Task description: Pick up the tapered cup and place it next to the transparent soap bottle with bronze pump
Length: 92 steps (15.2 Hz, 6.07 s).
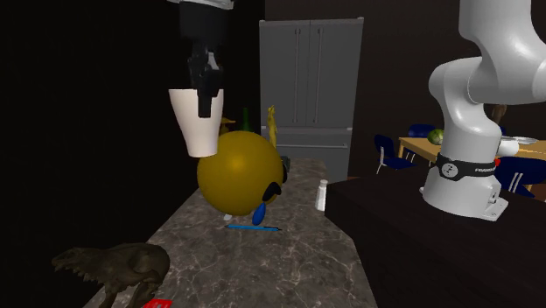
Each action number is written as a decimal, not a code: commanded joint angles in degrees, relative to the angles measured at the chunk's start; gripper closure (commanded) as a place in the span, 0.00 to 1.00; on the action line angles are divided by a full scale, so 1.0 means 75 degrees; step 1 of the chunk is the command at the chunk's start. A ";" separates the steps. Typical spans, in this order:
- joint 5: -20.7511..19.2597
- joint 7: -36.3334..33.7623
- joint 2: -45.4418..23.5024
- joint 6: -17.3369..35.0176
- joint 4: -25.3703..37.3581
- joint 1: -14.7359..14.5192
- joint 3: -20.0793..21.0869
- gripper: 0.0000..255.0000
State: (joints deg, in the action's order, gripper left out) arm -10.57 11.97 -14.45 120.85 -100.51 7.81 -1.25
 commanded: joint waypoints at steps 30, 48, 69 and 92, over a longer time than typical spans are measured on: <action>0.0503 0.3231 0.1652 -0.0213 -0.1002 0.1668 -0.1278 1.00; 0.1600 0.6820 0.0705 -0.0160 0.0067 0.3471 -0.2677 1.00; 0.2390 0.8032 -0.0438 0.1094 -0.0135 0.4198 -0.2837 1.00; 0.3065 0.8459 -0.1626 0.3012 -0.0932 0.4448 -0.2477 1.00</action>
State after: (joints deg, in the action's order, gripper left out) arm 12.19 75.31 -26.20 142.85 -107.39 41.09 -19.99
